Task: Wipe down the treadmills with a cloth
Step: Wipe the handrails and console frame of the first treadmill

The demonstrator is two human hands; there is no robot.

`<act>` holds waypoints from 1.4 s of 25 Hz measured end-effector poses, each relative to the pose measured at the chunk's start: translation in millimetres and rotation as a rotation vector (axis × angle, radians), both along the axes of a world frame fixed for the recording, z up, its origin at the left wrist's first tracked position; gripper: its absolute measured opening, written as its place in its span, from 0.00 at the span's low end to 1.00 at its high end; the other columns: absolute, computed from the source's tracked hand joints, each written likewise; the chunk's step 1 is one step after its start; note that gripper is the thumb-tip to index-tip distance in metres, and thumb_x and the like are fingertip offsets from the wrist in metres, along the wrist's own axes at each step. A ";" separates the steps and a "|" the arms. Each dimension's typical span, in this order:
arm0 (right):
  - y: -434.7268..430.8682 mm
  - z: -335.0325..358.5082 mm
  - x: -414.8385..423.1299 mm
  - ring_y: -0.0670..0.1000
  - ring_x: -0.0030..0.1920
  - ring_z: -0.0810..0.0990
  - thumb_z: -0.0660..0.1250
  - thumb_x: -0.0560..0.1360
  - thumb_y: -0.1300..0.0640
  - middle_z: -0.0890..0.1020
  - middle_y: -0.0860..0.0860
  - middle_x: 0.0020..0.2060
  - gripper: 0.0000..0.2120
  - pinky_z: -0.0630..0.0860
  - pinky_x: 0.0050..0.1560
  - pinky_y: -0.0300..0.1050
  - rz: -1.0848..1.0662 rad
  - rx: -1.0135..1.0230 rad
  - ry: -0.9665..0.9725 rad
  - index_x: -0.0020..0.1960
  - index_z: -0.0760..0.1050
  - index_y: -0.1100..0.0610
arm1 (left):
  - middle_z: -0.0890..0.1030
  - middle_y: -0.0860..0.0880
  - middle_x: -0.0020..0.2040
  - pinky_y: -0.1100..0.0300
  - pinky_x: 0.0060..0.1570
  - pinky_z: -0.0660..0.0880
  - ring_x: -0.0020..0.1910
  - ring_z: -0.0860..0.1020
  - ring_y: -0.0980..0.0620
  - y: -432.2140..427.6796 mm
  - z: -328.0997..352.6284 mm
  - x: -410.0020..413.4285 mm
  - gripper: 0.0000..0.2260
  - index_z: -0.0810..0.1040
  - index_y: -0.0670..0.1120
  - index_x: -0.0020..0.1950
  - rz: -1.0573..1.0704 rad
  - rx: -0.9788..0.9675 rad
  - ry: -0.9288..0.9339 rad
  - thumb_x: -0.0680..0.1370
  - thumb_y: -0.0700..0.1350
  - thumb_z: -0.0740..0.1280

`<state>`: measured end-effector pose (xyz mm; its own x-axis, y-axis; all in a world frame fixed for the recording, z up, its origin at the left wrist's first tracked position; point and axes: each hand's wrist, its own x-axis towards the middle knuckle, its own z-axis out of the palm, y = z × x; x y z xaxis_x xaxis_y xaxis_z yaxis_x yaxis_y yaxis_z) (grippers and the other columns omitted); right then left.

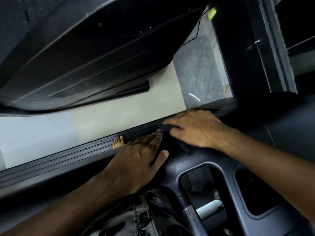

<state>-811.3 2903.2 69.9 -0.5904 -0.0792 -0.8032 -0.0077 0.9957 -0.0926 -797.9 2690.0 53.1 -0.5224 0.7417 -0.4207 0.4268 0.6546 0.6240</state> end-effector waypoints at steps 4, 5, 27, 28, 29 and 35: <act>44.8 -3.2 -20.1 0.55 0.72 0.70 0.49 0.83 0.39 0.69 0.46 0.75 0.23 0.68 0.69 0.54 -0.117 0.253 -0.051 0.75 0.67 0.39 | 0.58 0.54 0.79 0.66 0.72 0.51 0.76 0.57 0.58 11.7 -2.1 -3.4 0.34 0.55 0.51 0.79 -0.005 -0.012 -0.069 0.76 0.65 0.41; 51.2 -0.9 -17.7 0.54 0.73 0.69 0.49 0.83 0.39 0.69 0.46 0.76 0.23 0.68 0.70 0.54 -0.123 0.266 -0.051 0.75 0.66 0.40 | 0.57 0.54 0.79 0.67 0.71 0.50 0.76 0.56 0.59 16.3 -1.8 -3.4 0.32 0.55 0.51 0.79 -0.015 -0.013 -0.071 0.78 0.64 0.43; 137.0 0.5 -10.9 0.56 0.71 0.72 0.51 0.81 0.38 0.72 0.49 0.73 0.23 0.70 0.66 0.54 -0.209 0.398 -0.002 0.74 0.67 0.40 | 0.61 0.51 0.78 0.55 0.75 0.56 0.75 0.61 0.54 111.5 -6.1 -13.2 0.28 0.57 0.48 0.78 -0.161 0.005 -0.092 0.82 0.61 0.45; 141.0 4.2 -2.7 0.56 0.71 0.72 0.50 0.81 0.39 0.72 0.49 0.73 0.24 0.70 0.67 0.55 -0.169 0.380 0.023 0.75 0.66 0.40 | 0.63 0.50 0.77 0.51 0.73 0.59 0.74 0.63 0.54 115.7 -6.8 -12.4 0.31 0.59 0.48 0.78 -0.166 0.016 -0.094 0.79 0.62 0.43; 135.8 7.4 11.0 0.54 0.71 0.71 0.50 0.81 0.39 0.71 0.47 0.74 0.24 0.69 0.68 0.54 -0.096 0.304 0.069 0.75 0.65 0.39 | 0.66 0.50 0.76 0.49 0.71 0.62 0.73 0.65 0.53 121.1 -8.1 -12.0 0.34 0.60 0.47 0.77 -0.164 0.029 -0.090 0.77 0.64 0.40; 173.4 5.8 -0.2 0.57 0.70 0.73 0.51 0.81 0.40 0.73 0.49 0.73 0.23 0.70 0.68 0.56 -0.208 0.462 0.066 0.75 0.66 0.39 | 0.64 0.49 0.76 0.40 0.70 0.62 0.75 0.63 0.52 149.7 -30.6 -11.7 0.37 0.59 0.48 0.77 -0.156 0.058 -0.171 0.73 0.67 0.40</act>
<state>-811.5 3076.7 75.7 -0.6069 0.3998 -0.6869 0.2041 0.9137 0.3515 -809.6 2839.6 22.5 -0.3247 0.8334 -0.4473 0.4051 0.5499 0.7304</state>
